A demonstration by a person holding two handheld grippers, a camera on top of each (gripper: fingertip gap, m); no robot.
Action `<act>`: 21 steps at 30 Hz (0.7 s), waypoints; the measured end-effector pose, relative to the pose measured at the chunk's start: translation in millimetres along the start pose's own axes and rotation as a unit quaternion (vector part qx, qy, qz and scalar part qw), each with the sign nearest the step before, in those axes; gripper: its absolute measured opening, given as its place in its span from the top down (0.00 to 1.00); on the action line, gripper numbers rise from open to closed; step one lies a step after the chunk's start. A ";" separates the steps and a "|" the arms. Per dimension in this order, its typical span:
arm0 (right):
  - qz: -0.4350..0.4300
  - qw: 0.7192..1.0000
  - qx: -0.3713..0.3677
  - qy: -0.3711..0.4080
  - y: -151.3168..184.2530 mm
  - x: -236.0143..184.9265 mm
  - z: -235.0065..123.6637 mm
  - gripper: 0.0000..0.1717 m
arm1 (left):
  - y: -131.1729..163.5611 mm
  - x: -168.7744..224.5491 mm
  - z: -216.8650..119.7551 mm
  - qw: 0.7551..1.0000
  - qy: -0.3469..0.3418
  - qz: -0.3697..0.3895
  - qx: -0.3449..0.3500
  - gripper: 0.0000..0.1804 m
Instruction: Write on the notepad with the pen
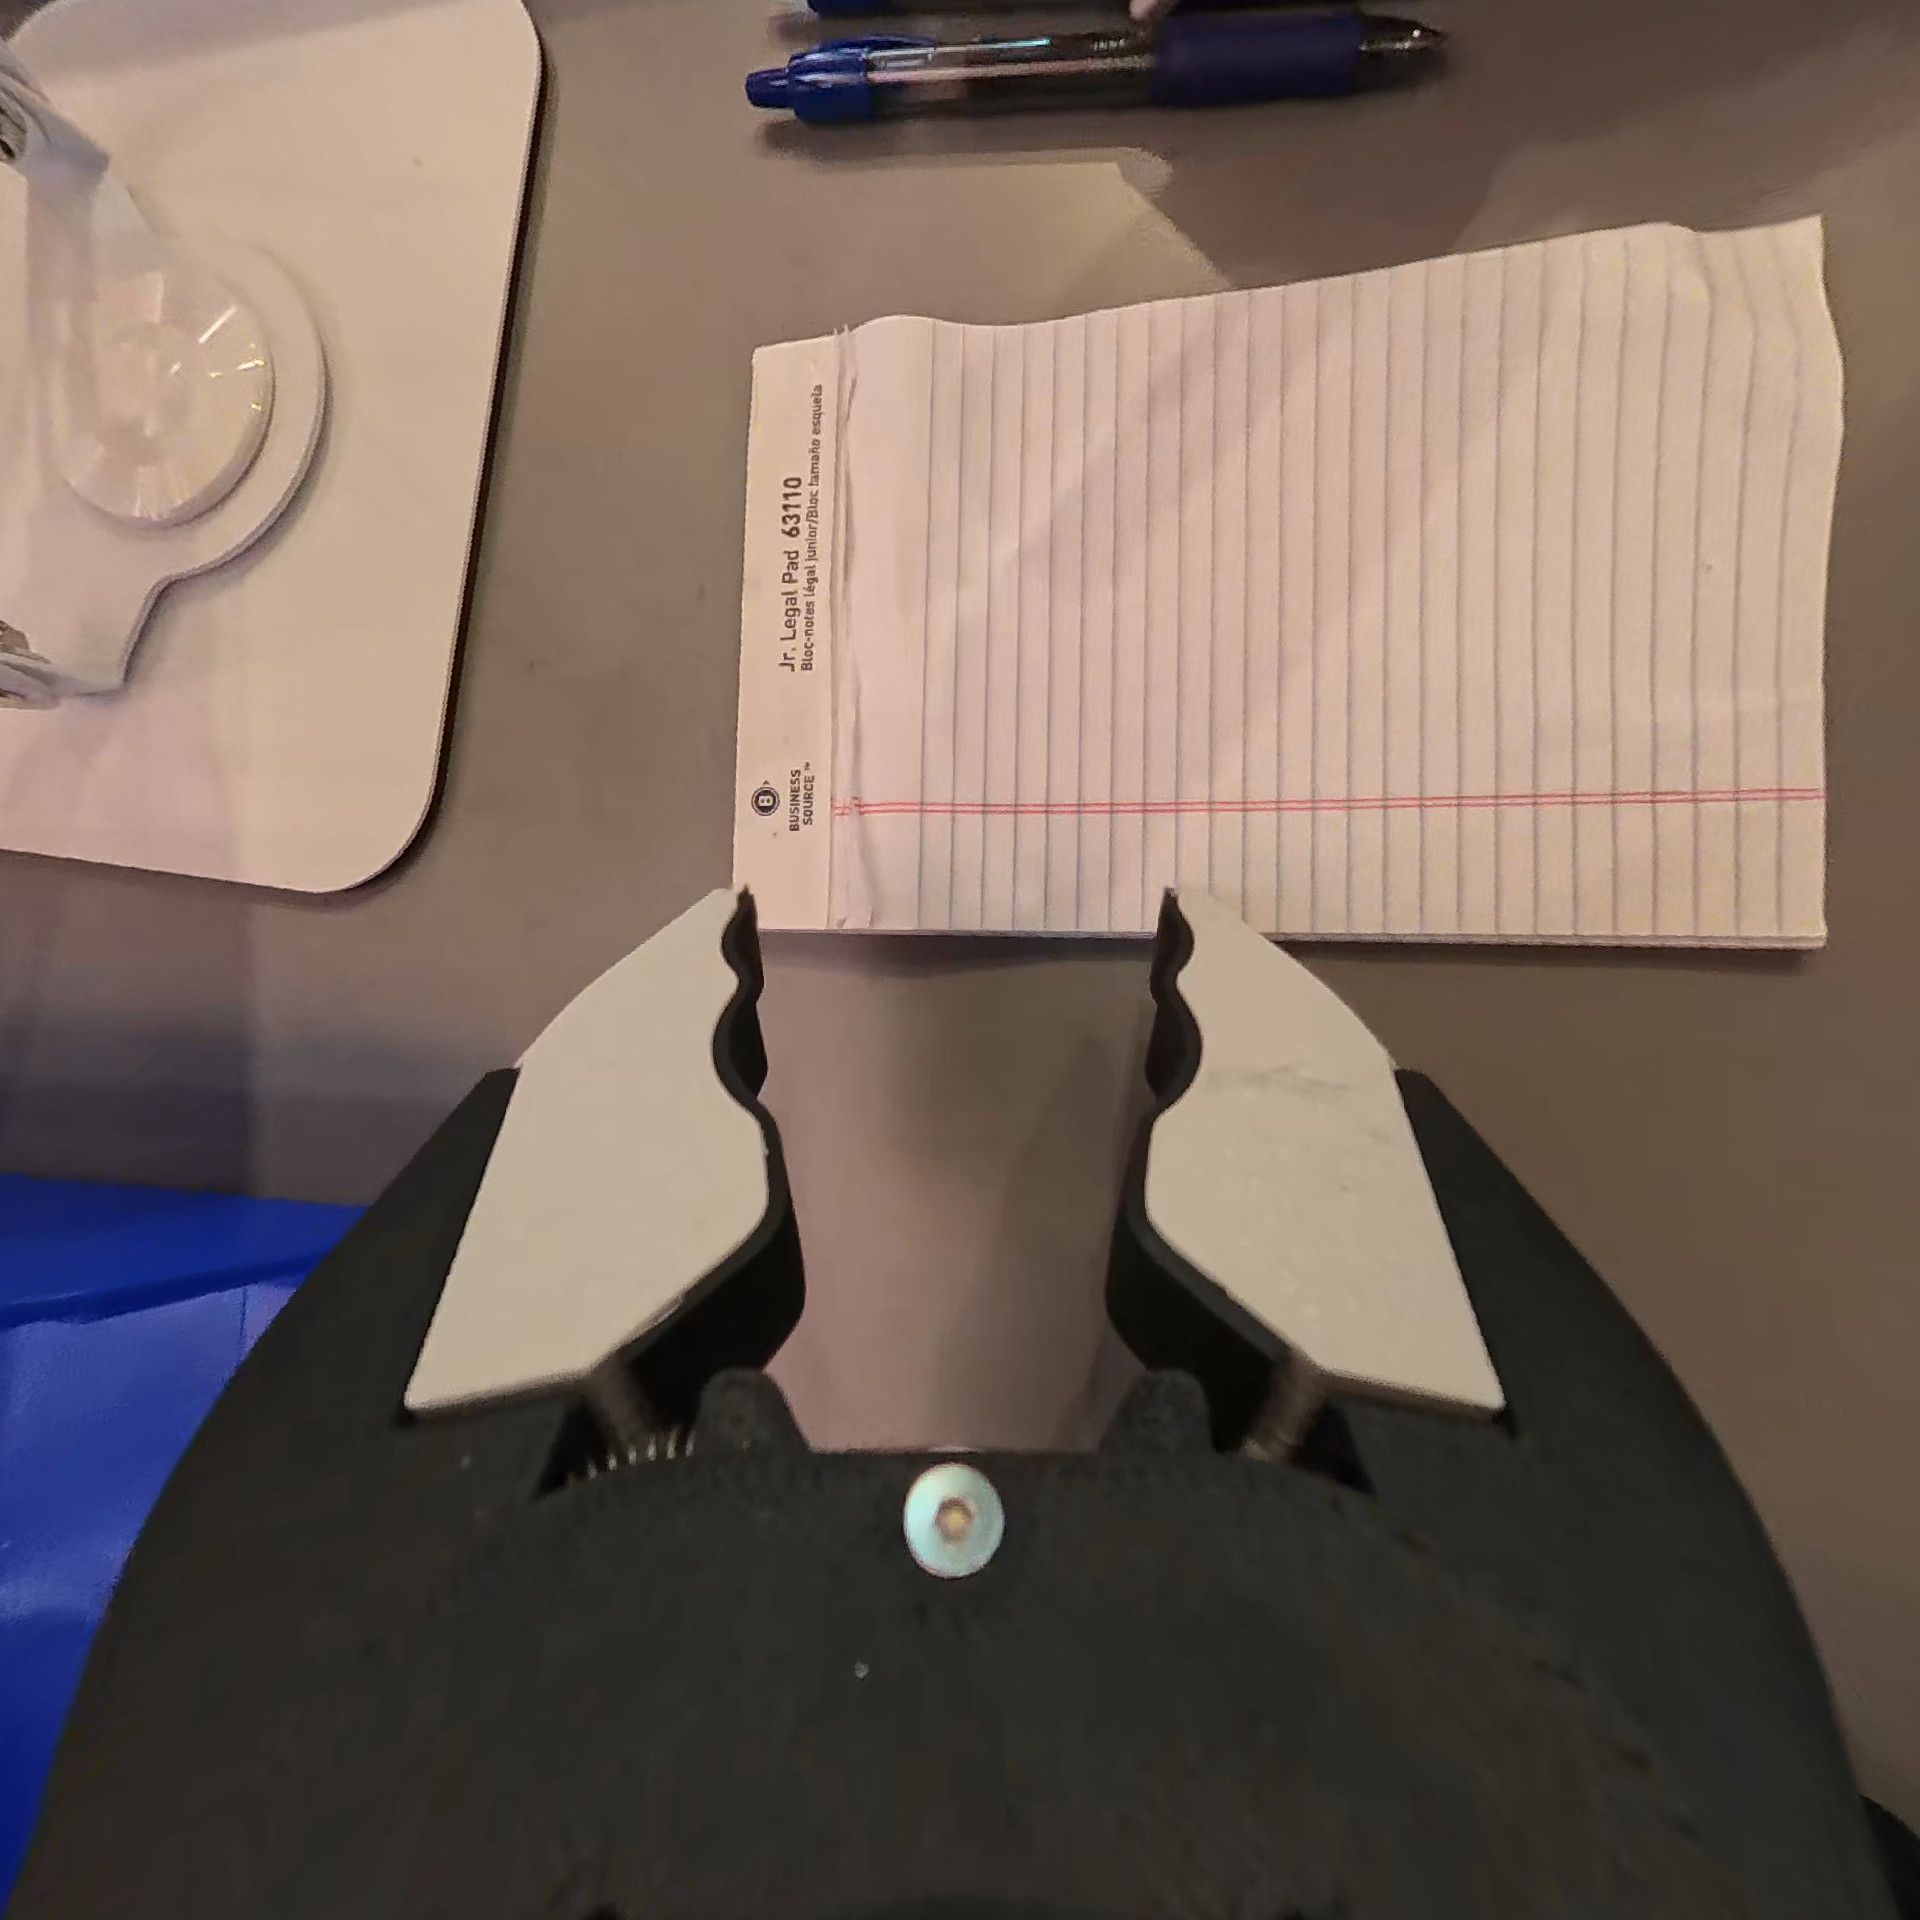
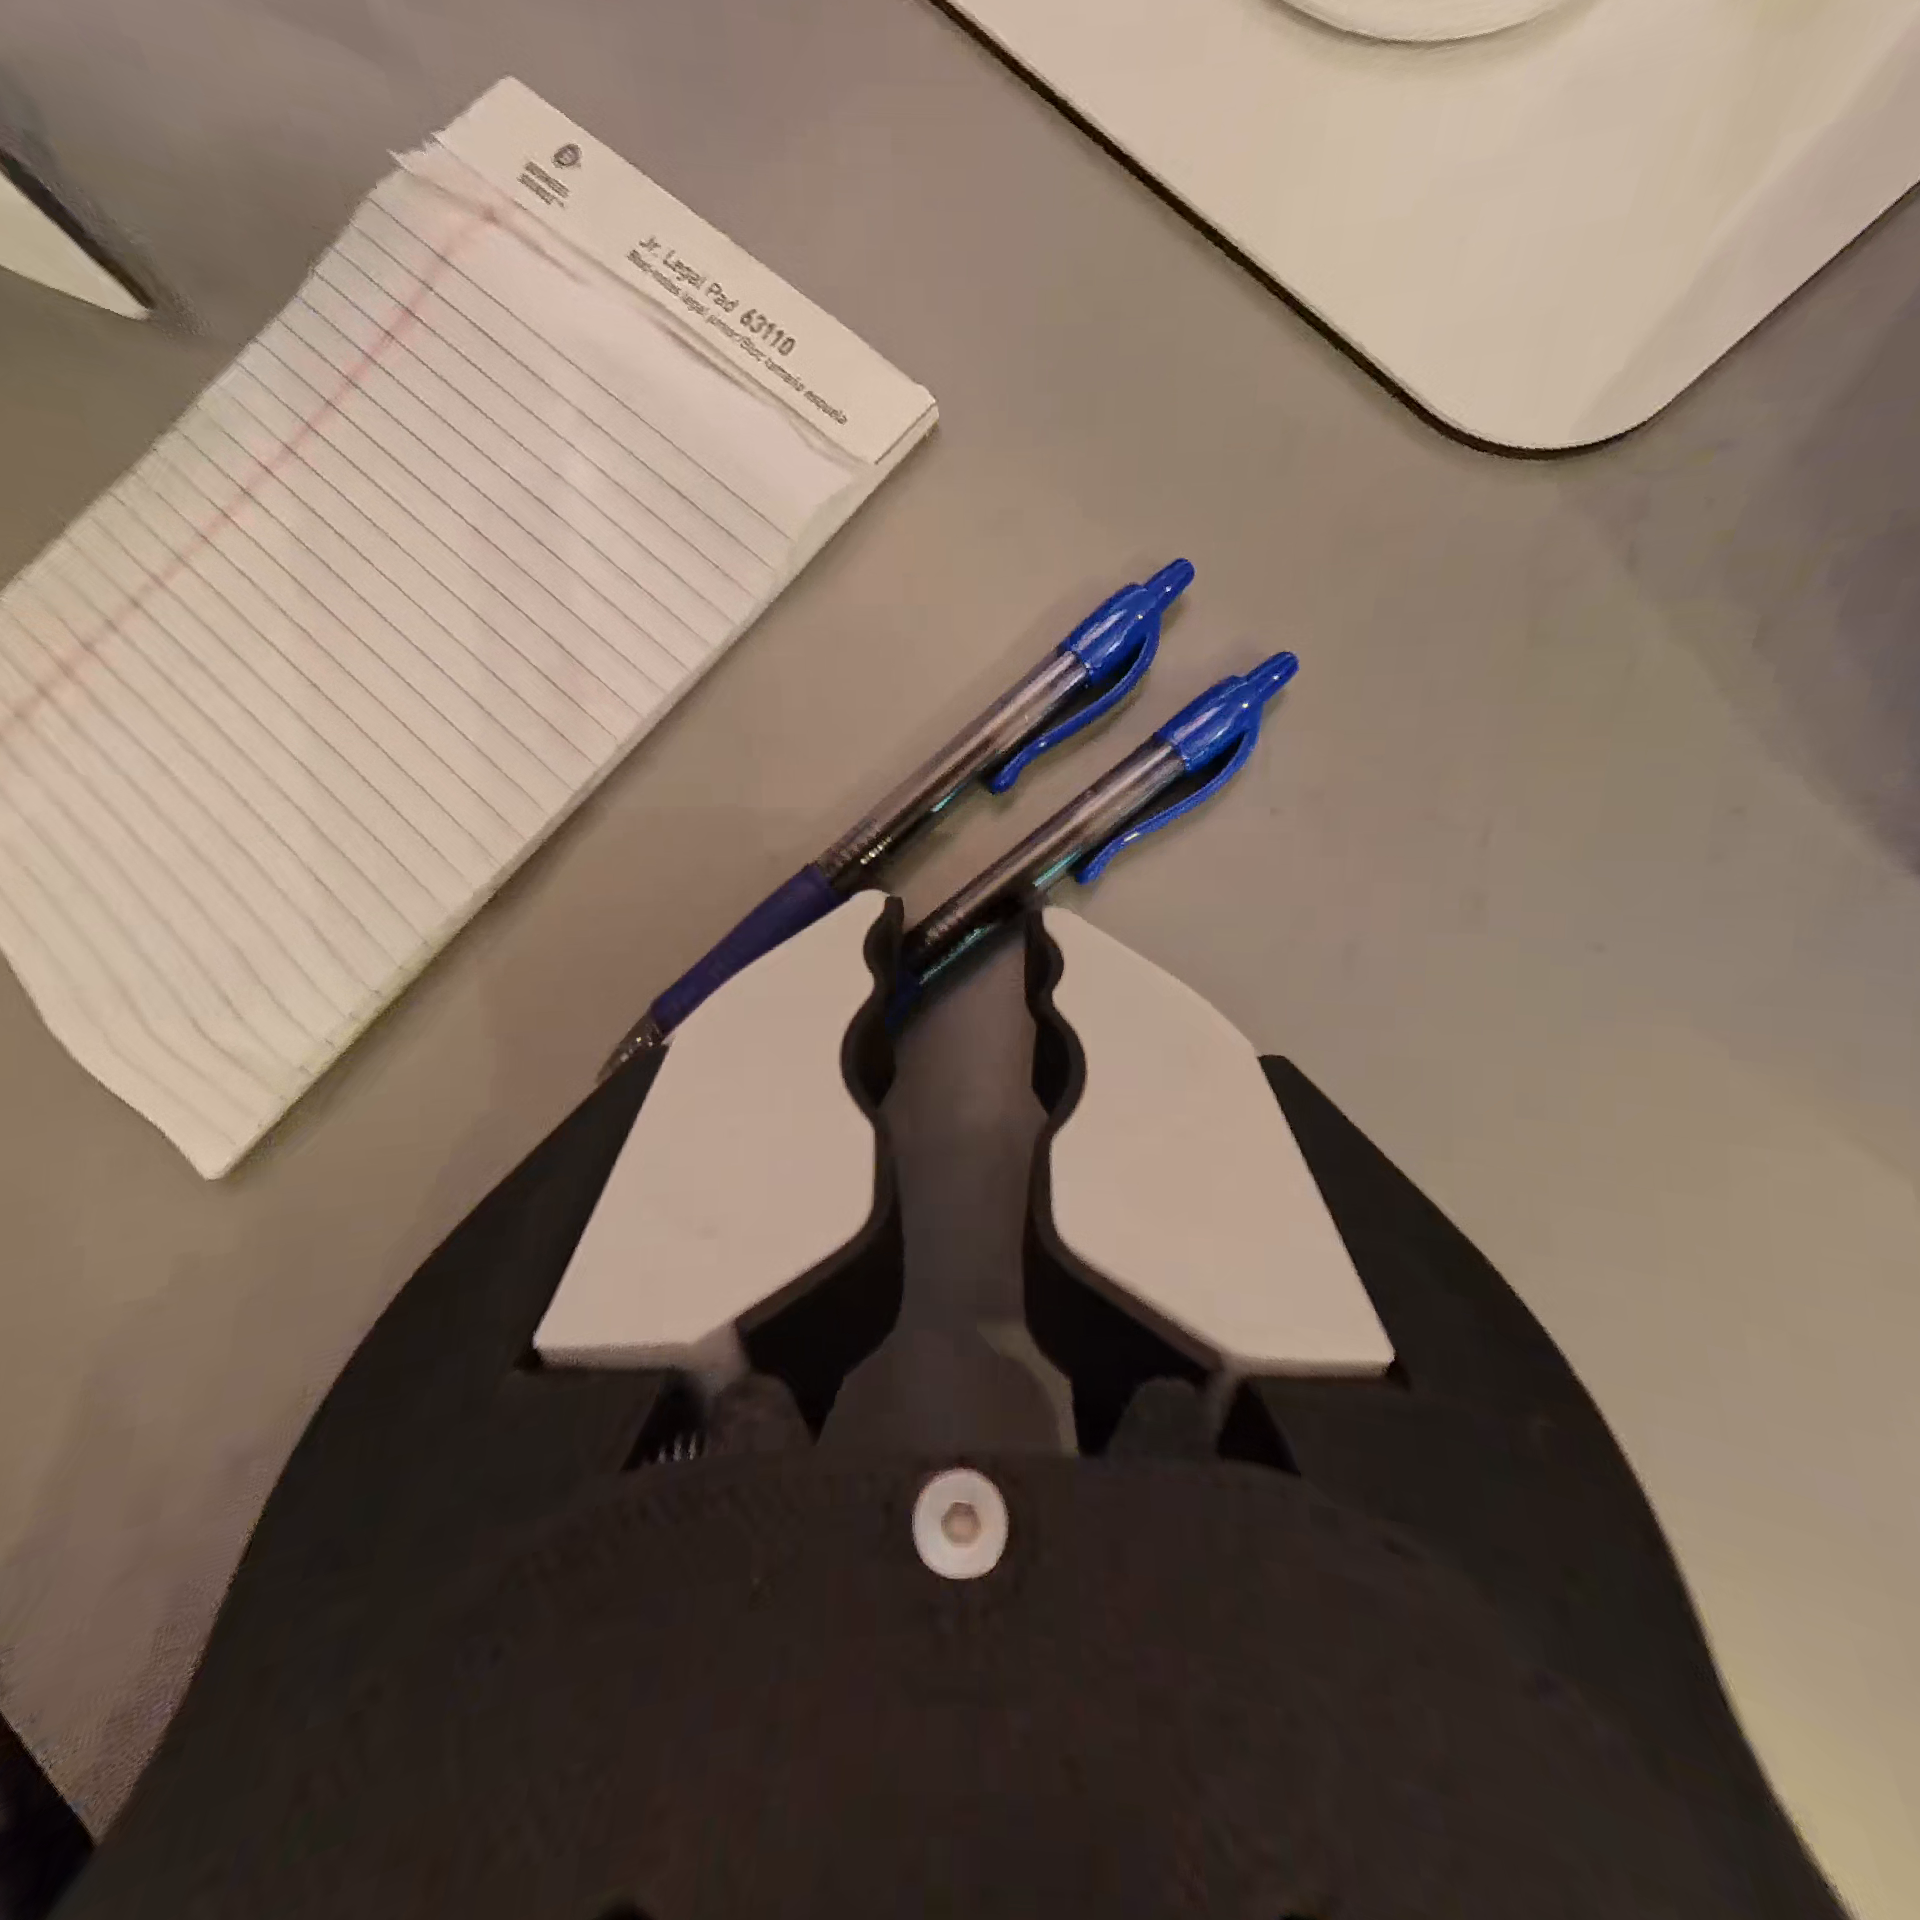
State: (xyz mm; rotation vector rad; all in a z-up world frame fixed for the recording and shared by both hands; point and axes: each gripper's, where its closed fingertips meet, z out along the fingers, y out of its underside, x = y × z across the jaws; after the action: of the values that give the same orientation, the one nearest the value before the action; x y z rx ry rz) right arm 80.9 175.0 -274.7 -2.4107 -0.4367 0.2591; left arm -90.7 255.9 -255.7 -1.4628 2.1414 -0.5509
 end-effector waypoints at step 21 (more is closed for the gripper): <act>0.080 0.964 0.220 -0.126 -59.4 -7.3 -51.3 0.94 | -70.0 31.1 -5.9 0.989 0.025 -0.075 0.124 0.61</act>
State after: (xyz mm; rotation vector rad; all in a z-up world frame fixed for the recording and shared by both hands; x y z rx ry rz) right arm 74.8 185.4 -196.7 -1.9809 -0.2614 0.6674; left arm -52.0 202.9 -215.8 -1.4880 1.9281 -0.8842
